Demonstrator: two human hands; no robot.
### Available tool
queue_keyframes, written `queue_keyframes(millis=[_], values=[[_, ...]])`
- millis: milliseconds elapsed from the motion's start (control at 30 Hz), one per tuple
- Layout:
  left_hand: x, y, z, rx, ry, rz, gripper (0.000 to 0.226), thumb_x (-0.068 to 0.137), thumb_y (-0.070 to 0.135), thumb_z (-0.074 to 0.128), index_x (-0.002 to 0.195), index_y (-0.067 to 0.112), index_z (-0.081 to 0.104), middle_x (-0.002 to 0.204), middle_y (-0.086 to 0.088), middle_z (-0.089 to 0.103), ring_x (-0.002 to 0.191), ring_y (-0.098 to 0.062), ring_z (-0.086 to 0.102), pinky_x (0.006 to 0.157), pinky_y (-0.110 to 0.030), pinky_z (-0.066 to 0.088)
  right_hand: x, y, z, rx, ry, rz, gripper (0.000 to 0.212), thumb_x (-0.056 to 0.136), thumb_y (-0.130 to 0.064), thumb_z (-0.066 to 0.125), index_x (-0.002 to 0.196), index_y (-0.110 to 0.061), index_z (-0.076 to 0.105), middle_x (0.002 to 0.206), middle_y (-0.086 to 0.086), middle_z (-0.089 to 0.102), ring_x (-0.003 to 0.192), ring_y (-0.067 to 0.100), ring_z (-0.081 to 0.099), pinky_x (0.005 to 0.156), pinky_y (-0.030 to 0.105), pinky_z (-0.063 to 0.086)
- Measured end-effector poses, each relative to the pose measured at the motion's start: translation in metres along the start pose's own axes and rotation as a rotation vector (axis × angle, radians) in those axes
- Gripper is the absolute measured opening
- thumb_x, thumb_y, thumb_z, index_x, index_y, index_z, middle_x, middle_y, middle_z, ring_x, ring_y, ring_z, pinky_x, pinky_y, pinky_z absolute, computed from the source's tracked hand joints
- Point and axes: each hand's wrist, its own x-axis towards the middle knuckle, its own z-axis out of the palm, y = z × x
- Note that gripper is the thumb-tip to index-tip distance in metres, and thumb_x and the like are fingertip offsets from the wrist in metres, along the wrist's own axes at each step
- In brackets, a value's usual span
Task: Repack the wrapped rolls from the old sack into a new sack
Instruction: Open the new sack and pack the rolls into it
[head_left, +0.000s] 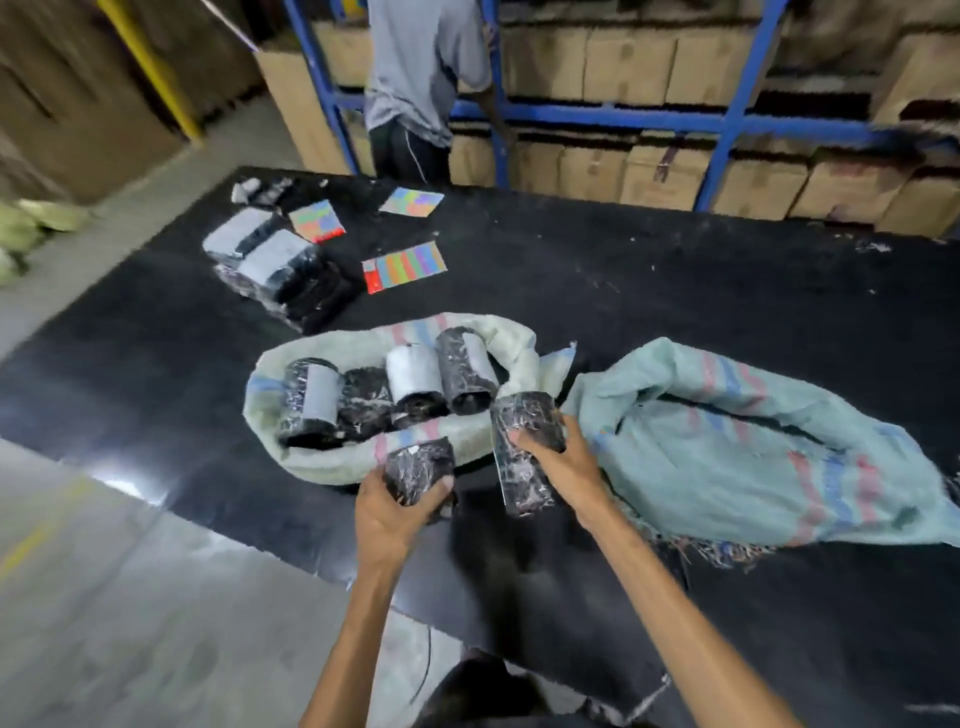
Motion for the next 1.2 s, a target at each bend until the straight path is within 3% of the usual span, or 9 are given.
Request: queue_keyframes(millis=[67, 133, 267, 400, 533, 667, 800, 967, 1200], values=[[0.012, 0.007, -0.012, -0.047, 0.076, -0.009, 0.044, 0.067, 0.051, 0.088, 0.089, 0.033, 0.054, 0.083, 0.018, 0.061, 0.08, -0.007, 0.062, 0.077, -0.023, 0.045, 0.012, -0.021, 0.027, -0.039, -0.024, -0.014, 0.081, 0.071, -0.066, 0.078, 0.138, -0.032, 0.047, 0.126, -0.011, 0.064, 0.111, 0.009, 0.061, 0.098, 0.031, 0.049], [0.036, 0.01, -0.021, -0.061, 0.17, -0.005, 0.044, 0.071, 0.047, 0.087, 0.092, 0.028, 0.054, 0.084, 0.022, 0.056, 0.077, -0.002, 0.058, 0.079, -0.022, 0.044, 0.025, -0.046, 0.051, -0.09, -0.02, -0.035, 0.086, 0.073, -0.07, 0.074, 0.142, -0.03, 0.041, 0.127, -0.009, 0.061, 0.114, 0.014, 0.06, 0.098, 0.032, 0.048], [0.089, 0.016, -0.022, -0.041, 0.257, -0.021, 0.106, 0.065, 0.084, 0.068, 0.134, 0.006, 0.051, 0.122, -0.009, 0.063, 0.114, -0.026, 0.059, 0.1, -0.044, 0.05, 0.058, -0.085, 0.081, -0.197, 0.006, -0.061, 0.093, 0.075, -0.079, 0.063, 0.147, -0.031, 0.027, 0.13, -0.006, 0.056, 0.121, 0.022, 0.056, 0.104, 0.041, 0.046], [0.14, 0.046, -0.02, 0.002, 0.295, -0.019, 0.112, 0.073, 0.074, 0.069, 0.15, 0.001, 0.032, 0.136, -0.022, 0.048, 0.13, -0.036, 0.042, 0.108, -0.045, 0.038, 0.097, -0.115, 0.114, -0.312, 0.057, -0.085, 0.097, 0.072, -0.085, 0.056, 0.149, -0.038, 0.019, 0.138, 0.007, 0.054, 0.126, 0.031, 0.055, 0.103, 0.043, 0.046], [0.193, 0.056, -0.004, 0.236, 0.309, -0.054, 0.117, 0.072, 0.087, 0.053, 0.147, 0.001, 0.032, 0.126, -0.024, 0.051, 0.117, -0.037, 0.048, 0.094, -0.046, 0.046, 0.128, -0.125, 0.144, -0.555, 0.108, -0.074, 0.091, 0.087, -0.074, 0.05, 0.157, -0.034, 0.01, 0.151, 0.018, 0.037, 0.135, 0.04, 0.043, 0.103, 0.048, 0.039], [0.225, 0.042, 0.018, 0.409, 0.295, -0.08, 0.11, 0.078, 0.087, 0.044, 0.147, 0.002, 0.033, 0.125, -0.024, 0.05, 0.113, -0.037, 0.05, 0.095, -0.047, 0.045, 0.149, -0.12, 0.169, -0.825, 0.17, -0.112, 0.089, 0.094, -0.068, 0.041, 0.161, -0.024, 0.002, 0.149, 0.023, 0.035, 0.139, 0.041, 0.031, 0.106, 0.054, 0.035], [0.244, 0.038, 0.025, 0.445, 0.248, -0.086, 0.089, 0.093, 0.075, 0.029, 0.143, 0.002, 0.037, 0.124, -0.028, 0.051, 0.111, -0.041, 0.049, 0.094, -0.051, 0.043, 0.165, -0.128, 0.172, -0.863, 0.123, -0.044, 0.092, 0.095, -0.067, 0.04, 0.161, -0.022, -0.005, 0.153, 0.024, 0.028, 0.141, 0.041, 0.025, 0.107, 0.055, 0.036], [0.25, 0.029, 0.012, 0.501, 0.122, -0.025, 0.063, 0.098, 0.05, 0.045, 0.133, -0.002, 0.042, 0.121, -0.025, 0.05, 0.11, -0.04, 0.052, 0.088, -0.047, 0.047, 0.159, -0.124, 0.163, -0.858, 0.057, -0.016, 0.095, 0.094, -0.065, 0.045, 0.16, -0.024, -0.01, 0.159, 0.023, 0.02, 0.146, 0.041, 0.021, 0.112, 0.058, 0.032], [0.237, 0.021, -0.009, 0.442, 0.145, 0.079, 0.061, 0.095, 0.043, 0.054, 0.138, 0.002, 0.043, 0.123, -0.026, 0.051, 0.111, -0.042, 0.051, 0.092, -0.05, 0.044, 0.151, -0.132, 0.153, -0.686, 0.09, -0.035, 0.088, 0.094, -0.071, 0.039, 0.161, -0.03, -0.002, 0.159, 0.019, 0.022, 0.146, 0.037, 0.02, 0.114, 0.057, 0.024]])
